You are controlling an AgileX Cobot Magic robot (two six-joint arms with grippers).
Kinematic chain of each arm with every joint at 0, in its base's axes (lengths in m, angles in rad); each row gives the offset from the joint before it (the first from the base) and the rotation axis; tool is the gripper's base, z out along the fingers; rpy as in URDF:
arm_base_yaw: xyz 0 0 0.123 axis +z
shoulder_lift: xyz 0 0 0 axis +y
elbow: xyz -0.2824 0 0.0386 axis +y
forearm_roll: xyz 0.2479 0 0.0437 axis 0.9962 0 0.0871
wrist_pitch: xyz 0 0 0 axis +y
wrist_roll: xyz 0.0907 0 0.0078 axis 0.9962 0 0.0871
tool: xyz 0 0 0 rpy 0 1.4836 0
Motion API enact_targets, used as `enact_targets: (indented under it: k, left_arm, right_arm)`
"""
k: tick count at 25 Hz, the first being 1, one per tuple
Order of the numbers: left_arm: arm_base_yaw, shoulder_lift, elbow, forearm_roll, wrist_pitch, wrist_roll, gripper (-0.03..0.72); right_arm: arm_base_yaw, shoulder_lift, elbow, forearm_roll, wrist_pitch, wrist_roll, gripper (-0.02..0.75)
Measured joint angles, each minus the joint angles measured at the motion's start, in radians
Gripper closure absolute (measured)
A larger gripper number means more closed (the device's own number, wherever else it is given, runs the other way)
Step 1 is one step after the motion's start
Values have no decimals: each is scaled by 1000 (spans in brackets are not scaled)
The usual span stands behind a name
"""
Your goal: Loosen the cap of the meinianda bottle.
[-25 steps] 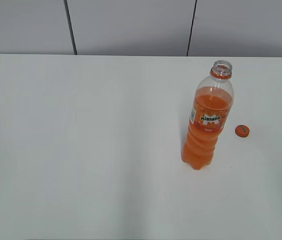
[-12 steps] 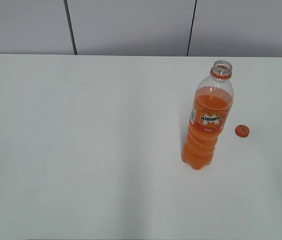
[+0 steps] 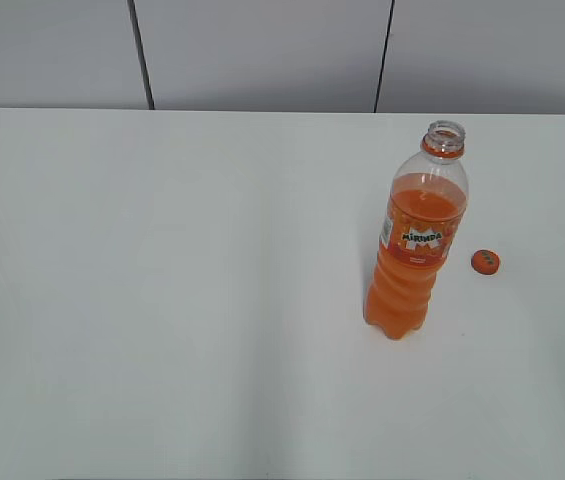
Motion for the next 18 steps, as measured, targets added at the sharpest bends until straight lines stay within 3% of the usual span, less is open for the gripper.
enact_targets:
  k: [18]
  left_arm:
    - [0,0,0,0,0,0,189]
  right_arm:
    - [0,0,0,0,0,0,182]
